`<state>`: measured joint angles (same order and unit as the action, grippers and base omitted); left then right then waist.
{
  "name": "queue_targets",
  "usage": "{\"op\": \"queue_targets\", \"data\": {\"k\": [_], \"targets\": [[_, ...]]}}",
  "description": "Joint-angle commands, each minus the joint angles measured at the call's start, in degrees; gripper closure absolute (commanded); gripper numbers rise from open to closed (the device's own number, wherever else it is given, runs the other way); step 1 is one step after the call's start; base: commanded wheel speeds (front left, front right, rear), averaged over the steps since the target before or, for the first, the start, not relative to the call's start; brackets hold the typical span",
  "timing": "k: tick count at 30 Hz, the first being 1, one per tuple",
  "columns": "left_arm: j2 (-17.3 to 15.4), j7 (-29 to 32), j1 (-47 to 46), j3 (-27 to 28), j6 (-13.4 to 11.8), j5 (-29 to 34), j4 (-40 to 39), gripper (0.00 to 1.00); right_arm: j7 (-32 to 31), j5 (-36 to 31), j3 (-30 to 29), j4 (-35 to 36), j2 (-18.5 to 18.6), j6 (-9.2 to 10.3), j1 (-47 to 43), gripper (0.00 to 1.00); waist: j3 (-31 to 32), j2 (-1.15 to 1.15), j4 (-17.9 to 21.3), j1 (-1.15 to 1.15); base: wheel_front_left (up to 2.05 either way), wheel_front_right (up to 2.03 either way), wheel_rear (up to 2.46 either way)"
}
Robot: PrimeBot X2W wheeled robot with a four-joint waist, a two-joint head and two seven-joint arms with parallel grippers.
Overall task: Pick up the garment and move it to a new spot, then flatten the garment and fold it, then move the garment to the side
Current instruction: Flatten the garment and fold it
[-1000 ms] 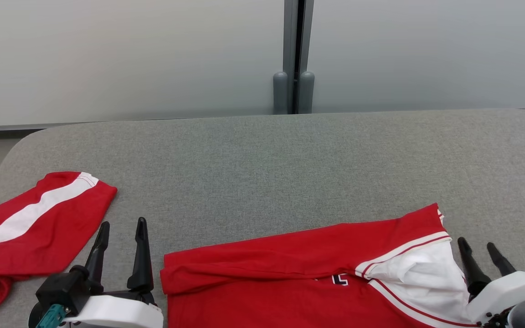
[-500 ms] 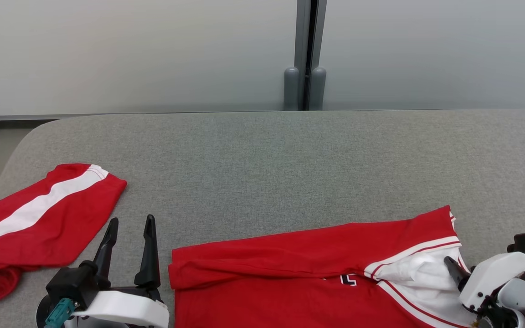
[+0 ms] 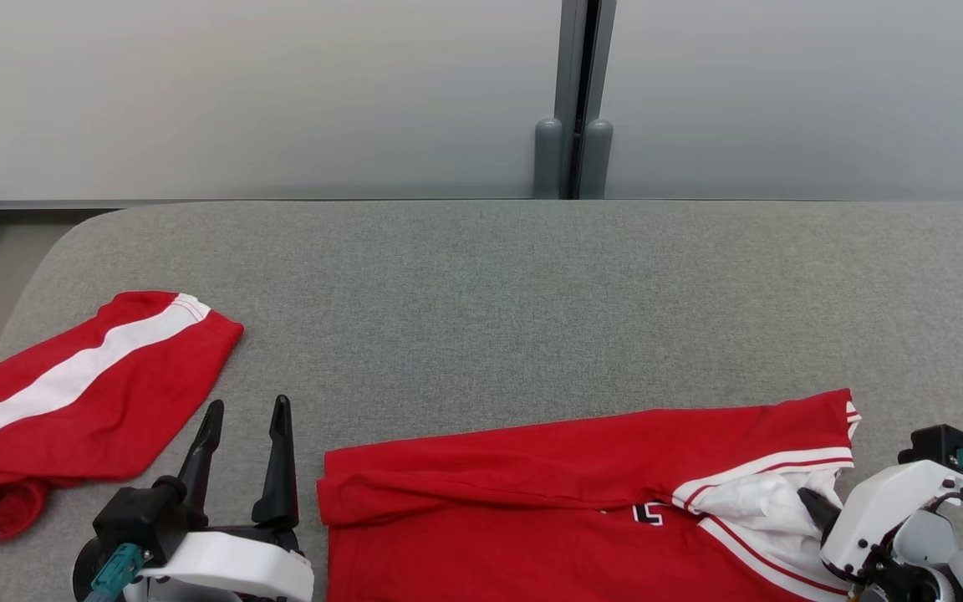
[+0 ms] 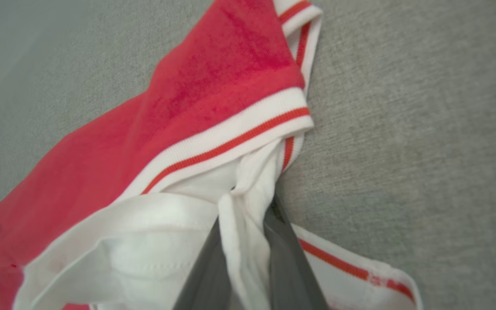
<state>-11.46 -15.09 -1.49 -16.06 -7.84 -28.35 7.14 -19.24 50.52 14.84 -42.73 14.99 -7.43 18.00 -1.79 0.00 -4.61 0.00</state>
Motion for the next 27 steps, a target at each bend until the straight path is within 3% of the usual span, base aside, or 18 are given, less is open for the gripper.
{"op": "queue_targets", "data": {"k": [1,20,27], "targets": [[0.04,-0.08,-1.03,-0.07,0.18,-0.27,0.19,0.00,0.20,0.43,0.93,-0.22,-0.48,-0.11,-1.66,1.00,0.04,0.00,0.12,0.00,0.00,0.00,0.00],[0.44,-0.08,-0.90,0.31,1.03,0.20,0.95,0.00,10.75,1.49,-2.29,-2.11,9.94,-0.06,1.63,1.00,0.57,0.00,1.91,0.00,0.00,0.00,0.00],[0.45,-0.08,-0.57,0.31,1.21,0.29,1.27,0.00,13.46,0.24,-2.35,-0.03,10.86,-0.06,2.50,1.00,1.11,0.00,2.47,0.00,0.00,0.00,0.00]]}}
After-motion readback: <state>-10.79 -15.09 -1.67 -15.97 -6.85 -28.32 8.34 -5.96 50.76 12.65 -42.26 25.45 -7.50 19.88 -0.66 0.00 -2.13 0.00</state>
